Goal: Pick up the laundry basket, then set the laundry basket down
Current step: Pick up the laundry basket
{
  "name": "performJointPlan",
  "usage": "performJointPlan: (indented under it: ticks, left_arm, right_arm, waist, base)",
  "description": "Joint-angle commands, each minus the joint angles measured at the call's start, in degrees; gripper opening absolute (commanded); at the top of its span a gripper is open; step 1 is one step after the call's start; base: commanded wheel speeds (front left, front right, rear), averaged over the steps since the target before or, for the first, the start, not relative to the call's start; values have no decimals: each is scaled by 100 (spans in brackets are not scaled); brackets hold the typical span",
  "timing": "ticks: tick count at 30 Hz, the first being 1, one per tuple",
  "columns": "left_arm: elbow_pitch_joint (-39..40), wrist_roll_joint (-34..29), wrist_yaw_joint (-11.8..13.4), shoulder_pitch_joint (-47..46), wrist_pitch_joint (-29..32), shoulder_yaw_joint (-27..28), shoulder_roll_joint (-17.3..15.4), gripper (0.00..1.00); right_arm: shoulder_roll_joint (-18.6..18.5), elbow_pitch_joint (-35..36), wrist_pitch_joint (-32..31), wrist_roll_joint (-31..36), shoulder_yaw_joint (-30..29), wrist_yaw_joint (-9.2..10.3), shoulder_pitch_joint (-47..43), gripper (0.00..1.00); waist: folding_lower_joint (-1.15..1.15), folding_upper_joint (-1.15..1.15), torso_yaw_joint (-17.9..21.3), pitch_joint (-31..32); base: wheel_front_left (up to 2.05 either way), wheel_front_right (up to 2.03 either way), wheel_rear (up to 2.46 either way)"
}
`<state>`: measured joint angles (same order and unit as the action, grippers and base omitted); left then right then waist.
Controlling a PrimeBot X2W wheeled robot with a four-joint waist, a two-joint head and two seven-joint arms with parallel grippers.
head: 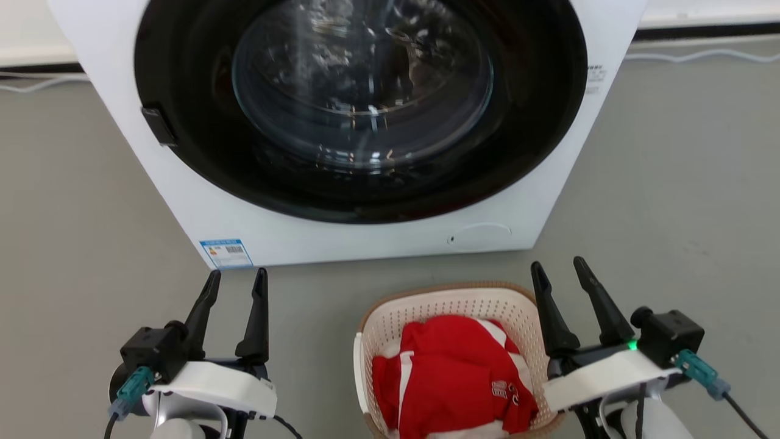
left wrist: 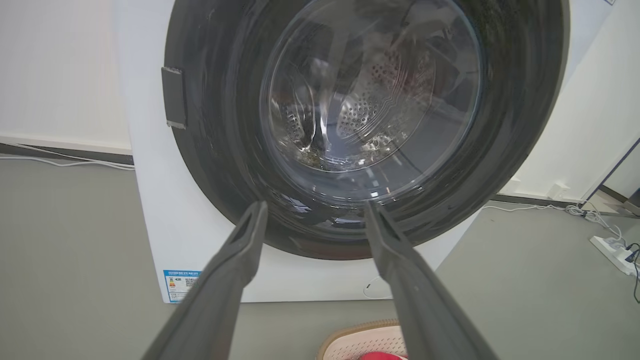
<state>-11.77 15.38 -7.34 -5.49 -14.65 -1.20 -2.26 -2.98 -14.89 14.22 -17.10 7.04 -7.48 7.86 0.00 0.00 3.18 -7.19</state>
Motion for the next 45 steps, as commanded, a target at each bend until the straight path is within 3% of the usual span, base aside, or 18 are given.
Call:
performJointPlan:
  ticks: [1, 16, 25, 34, 45]
  left_arm:
    - [86, 87, -14, -291, -35, 144, -62, 100]
    - [-621, 495, -14, -937, -35, -215, -161, 100]
    - [-2073, 914, -14, -1670, -35, -908, -341, 100]
    - [-3366, 1275, -14, -2289, -35, -1243, -388, 100]
    - [-4580, 1879, -14, -3175, -35, -1937, -384, 100]
  right_arm:
    - [10, 189, 78, 40, 130, -1, 293, 100]
    - [10, 412, 78, 15, 87, -1, 652, 100]
    - [10, 548, 78, -93, 171, -1, 873, 100]
    - [10, 668, 78, -195, 140, -1, 949, 100]
    - [10, 810, 78, -278, 209, -1, 1184, 100]
  waist:
    - [0, 0, 72, -218]
    - [0, 0, 231, -1151]
    - [0, 0, 409, -1726]
    - [0, 0, 634, -2174]
    - [0, 0, 748, -2959]
  base:
    - [0, 0, 0]
    - [0, 0, 0]
    - [0, 0, 0]
    - [0, 0, 0]
    - [0, 0, 0]
